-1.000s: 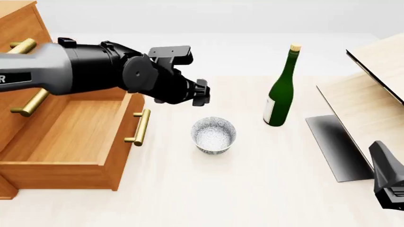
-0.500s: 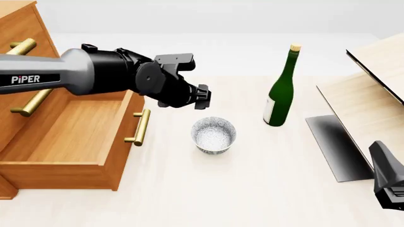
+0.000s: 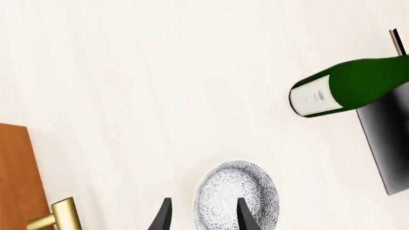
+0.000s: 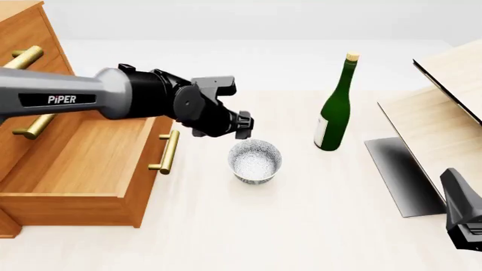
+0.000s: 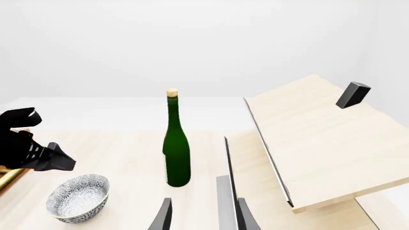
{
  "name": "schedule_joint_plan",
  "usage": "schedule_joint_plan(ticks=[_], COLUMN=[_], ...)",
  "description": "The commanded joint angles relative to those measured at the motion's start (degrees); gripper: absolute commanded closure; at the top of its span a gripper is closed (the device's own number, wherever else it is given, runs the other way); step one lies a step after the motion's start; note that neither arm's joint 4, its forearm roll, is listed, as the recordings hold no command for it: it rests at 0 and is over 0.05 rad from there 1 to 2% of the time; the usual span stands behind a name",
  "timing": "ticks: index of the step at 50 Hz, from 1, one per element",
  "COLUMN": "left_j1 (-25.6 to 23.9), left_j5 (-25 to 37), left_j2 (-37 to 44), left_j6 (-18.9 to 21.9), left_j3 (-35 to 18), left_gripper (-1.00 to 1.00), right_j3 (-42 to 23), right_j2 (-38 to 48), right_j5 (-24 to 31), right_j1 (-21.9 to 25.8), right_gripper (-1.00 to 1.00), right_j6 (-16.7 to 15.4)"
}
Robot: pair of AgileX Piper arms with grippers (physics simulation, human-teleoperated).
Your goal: Put the bowl in the bottom drawer of the cabinet and close it.
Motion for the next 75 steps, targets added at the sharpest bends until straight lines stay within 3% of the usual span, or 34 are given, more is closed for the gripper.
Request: schedule_joint_plan(ticks=[1,75], left_j1=[-0.1,-0.4], left_j5=[0.0,-1.4], left_j2=[1.5,9.7], left_j6=[-1.1,-4.7], left_j3=[1.0,0.8], left_gripper=[-1.00,-1.00], right_j3=[0.0,0.0], right_j2=[0.0,0.0], right_j5=[0.0,0.0], right_j1=[0.0,0.0], right_gripper=[-1.00,-1.00], right_j6=[0.0,0.0])
